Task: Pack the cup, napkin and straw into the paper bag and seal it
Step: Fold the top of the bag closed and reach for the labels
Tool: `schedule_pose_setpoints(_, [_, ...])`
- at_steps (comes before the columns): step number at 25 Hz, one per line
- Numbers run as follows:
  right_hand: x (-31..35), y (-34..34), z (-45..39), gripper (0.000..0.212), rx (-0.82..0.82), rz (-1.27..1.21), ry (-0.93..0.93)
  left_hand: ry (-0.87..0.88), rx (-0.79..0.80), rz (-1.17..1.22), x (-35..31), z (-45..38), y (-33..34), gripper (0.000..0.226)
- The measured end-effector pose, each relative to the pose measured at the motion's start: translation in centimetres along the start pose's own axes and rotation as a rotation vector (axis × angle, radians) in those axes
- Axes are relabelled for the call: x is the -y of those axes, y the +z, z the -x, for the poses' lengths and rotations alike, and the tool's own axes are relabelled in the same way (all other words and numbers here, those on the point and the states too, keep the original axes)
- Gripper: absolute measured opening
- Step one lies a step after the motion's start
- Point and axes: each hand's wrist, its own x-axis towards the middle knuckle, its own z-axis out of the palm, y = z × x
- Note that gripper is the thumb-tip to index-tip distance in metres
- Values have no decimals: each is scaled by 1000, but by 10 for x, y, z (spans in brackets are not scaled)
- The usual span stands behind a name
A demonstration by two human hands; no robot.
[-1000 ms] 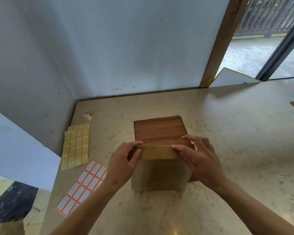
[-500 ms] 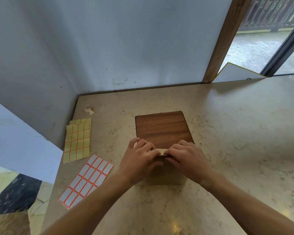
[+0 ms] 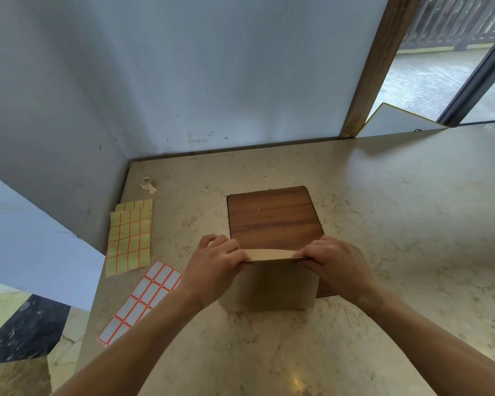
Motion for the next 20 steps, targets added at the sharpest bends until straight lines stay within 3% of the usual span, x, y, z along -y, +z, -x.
schedule_pose_setpoints(9, [-21,0,13,6,-105,-224,171,-229,-41,223,36,32,-2,6])
schedule_pose_setpoints(14, [-19,-2,10,7,-146,-192,179,-224,-117,245,35,32,2,4])
schedule_pose_setpoints(18, [-20,-8,6,9,-232,-142,154,-218,-157,198,32,26,1,24])
schedule_pose_setpoints(20, [-21,-7,6,10,-243,-126,155,-225,-173,188,31,24,1,22])
